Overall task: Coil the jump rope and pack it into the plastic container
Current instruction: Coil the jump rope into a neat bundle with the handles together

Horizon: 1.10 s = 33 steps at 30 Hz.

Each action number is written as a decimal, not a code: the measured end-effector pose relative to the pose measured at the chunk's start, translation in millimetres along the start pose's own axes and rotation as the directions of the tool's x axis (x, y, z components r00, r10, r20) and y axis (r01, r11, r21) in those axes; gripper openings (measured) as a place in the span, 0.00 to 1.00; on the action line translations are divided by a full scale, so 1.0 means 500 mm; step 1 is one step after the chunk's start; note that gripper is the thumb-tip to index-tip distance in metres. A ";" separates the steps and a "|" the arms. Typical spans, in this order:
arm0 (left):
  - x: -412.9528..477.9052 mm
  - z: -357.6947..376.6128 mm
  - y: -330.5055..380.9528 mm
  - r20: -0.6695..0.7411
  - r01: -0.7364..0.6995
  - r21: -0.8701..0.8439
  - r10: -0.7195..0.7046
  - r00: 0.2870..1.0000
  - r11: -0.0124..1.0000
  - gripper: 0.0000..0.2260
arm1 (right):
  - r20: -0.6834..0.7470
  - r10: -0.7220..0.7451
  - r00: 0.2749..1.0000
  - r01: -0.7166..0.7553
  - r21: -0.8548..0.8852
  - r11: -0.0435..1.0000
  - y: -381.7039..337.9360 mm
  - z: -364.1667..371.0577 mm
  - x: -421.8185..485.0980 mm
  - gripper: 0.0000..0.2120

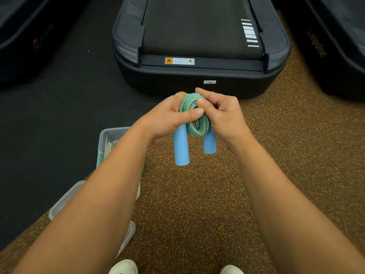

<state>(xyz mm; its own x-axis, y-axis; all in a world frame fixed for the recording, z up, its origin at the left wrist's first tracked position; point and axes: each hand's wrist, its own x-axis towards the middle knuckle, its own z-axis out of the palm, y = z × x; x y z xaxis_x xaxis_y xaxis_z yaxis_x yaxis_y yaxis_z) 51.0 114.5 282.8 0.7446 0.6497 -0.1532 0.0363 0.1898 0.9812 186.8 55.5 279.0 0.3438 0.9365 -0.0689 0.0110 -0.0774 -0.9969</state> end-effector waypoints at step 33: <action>-0.046 -0.067 0.013 -0.162 0.003 0.076 0.010 0.987 0.997 0.10 | 0.123 0.069 0.990 -0.098 0.246 0.964 0.009 0.077 -0.025 0.13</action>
<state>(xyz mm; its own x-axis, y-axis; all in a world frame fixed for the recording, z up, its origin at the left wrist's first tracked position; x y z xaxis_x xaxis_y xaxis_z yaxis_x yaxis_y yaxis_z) 12.1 125.4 288.9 0.6272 0.7621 -0.1607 0.0891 0.1348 0.9869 146.3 56.8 274.2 0.2255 0.9639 -0.1414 -0.2540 -0.0819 -0.9637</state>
